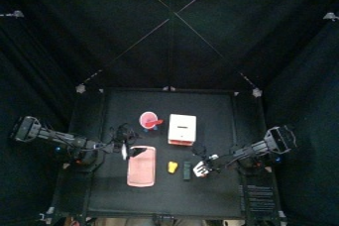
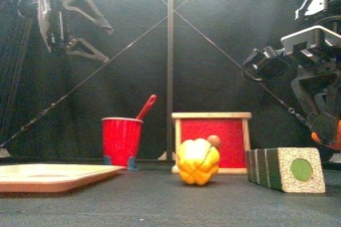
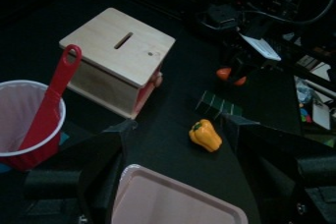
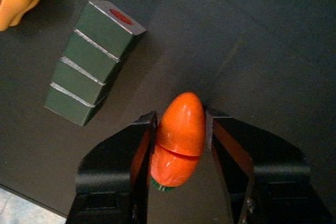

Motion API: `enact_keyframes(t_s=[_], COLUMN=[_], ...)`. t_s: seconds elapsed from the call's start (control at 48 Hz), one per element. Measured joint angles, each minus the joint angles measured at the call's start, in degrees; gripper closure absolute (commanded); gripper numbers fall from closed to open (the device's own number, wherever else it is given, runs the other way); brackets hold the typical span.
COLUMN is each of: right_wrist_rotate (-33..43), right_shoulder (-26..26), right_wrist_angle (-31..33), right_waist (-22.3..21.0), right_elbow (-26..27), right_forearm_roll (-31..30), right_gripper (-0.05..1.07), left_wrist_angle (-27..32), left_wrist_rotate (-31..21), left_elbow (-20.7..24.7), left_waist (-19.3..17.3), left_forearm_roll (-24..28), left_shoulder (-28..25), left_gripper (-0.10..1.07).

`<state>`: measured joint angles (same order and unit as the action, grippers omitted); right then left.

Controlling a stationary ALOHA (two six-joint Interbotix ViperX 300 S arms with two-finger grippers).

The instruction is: Hand over carrot

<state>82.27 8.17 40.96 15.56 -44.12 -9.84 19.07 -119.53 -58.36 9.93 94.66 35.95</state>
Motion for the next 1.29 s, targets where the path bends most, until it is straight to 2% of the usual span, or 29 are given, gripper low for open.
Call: enact_keyframes(t_s=[0.208, 0.438, 0.938, 1.125, 1.292], right_wrist_rotate=[0.0, 0.8, 1.1, 4.0, 8.2], right_shoulder=[0.4, 1.0, 4.5, 8.1, 11.1], right_wrist_angle=[-0.1, -1.8, -18.4, -21.4, -23.2], right_waist=[-1.0, -5.3, -12.6, -13.5, -13.4], right_elbow=[1.4, 4.1, 8.3, 8.0, 6.3], right_forearm_roll=[-4.8, -17.2, -47.3, -55.5, -60.7], right_gripper=[0.37, 0.37, 0.38, 0.38, 0.38], left_wrist_angle=[0.0, 0.9, 3.9, 4.0, 5.0], left_wrist_rotate=[0.0, -0.2, -0.6, -0.6, -0.6], left_elbow=[0.0, 0.0, 0.4, 1.7, 5.1], left_waist=[0.0, 0.0, 1.0, 2.7, 4.2], left_forearm_roll=[0.2, 1.3, 2.2, 5.3, 10.5], left_shoulder=[0.0, -0.1, -0.4, -2.9, -7.9], left_gripper=[-0.04, -0.04, -0.04, -0.04, -0.04])
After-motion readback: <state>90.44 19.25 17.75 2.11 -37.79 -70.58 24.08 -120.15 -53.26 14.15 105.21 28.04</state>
